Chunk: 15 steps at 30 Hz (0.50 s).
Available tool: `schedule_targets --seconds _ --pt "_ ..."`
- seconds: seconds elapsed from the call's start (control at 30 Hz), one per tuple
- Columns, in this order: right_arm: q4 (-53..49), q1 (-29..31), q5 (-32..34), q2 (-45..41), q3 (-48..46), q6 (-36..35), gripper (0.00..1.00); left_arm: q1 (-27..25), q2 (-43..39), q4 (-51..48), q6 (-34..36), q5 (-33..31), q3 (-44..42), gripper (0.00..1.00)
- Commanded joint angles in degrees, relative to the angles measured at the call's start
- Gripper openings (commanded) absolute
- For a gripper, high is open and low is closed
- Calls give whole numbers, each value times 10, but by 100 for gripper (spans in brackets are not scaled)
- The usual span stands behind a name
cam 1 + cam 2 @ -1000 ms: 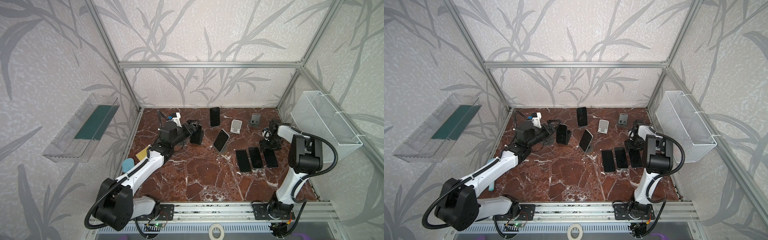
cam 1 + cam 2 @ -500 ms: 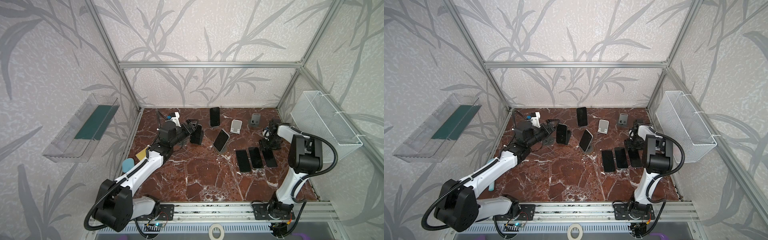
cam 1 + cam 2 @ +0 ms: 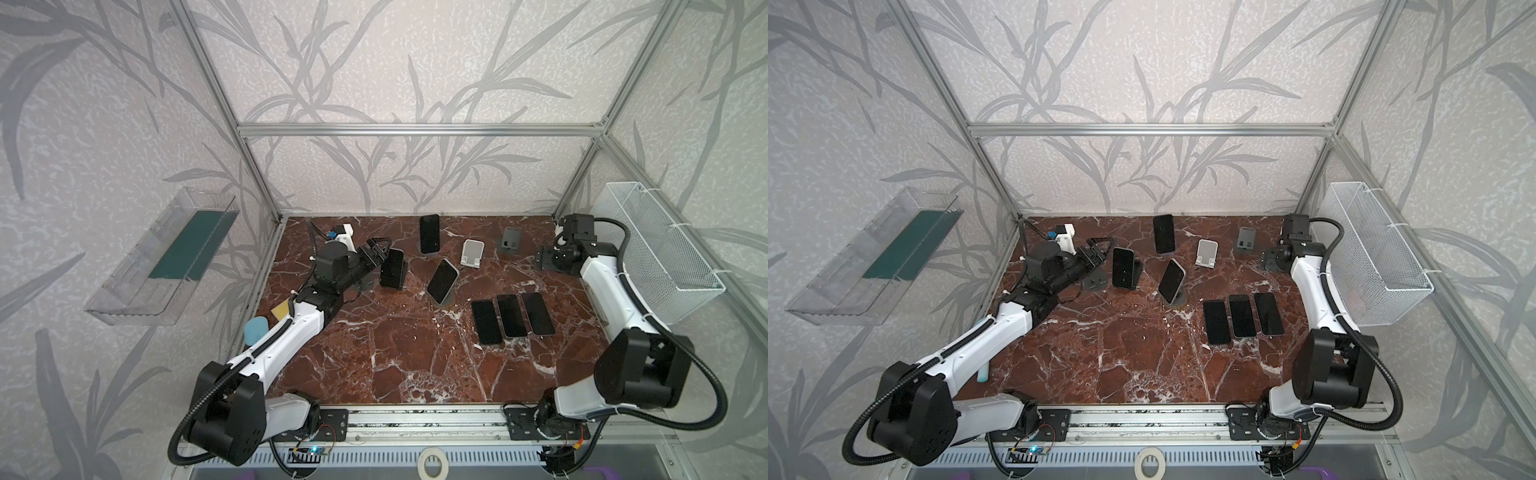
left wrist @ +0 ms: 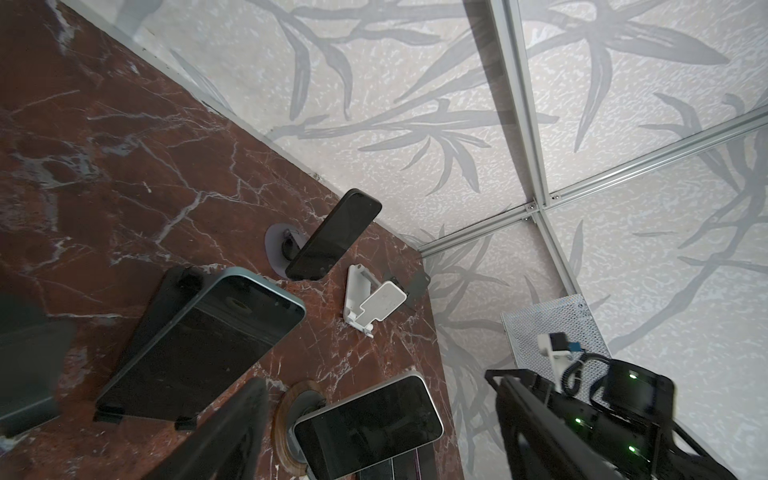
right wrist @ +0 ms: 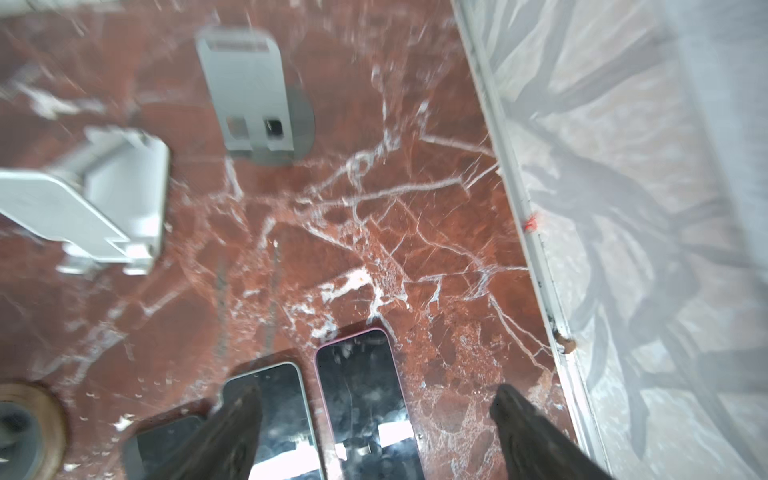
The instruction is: Remove the phone from the phone stand
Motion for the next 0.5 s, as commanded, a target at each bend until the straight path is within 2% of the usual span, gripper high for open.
schedule_targets --seconds 0.0,0.13,0.3,0.37,0.47 --pt "36 55 25 -59 -44 35 88 8 -11 -34 21 -25 18 86" --pt "59 139 53 -107 -59 51 89 21 -10 -51 16 -26 25 86" --pt "139 246 101 -133 -89 79 90 27 -9 -47 11 -15 24 84" --pt "166 272 103 -127 -91 85 90 19 -1 -47 27 -4 32 84" --pt "185 282 66 -119 -87 95 90 -5 17 -63 75 13 51 84"
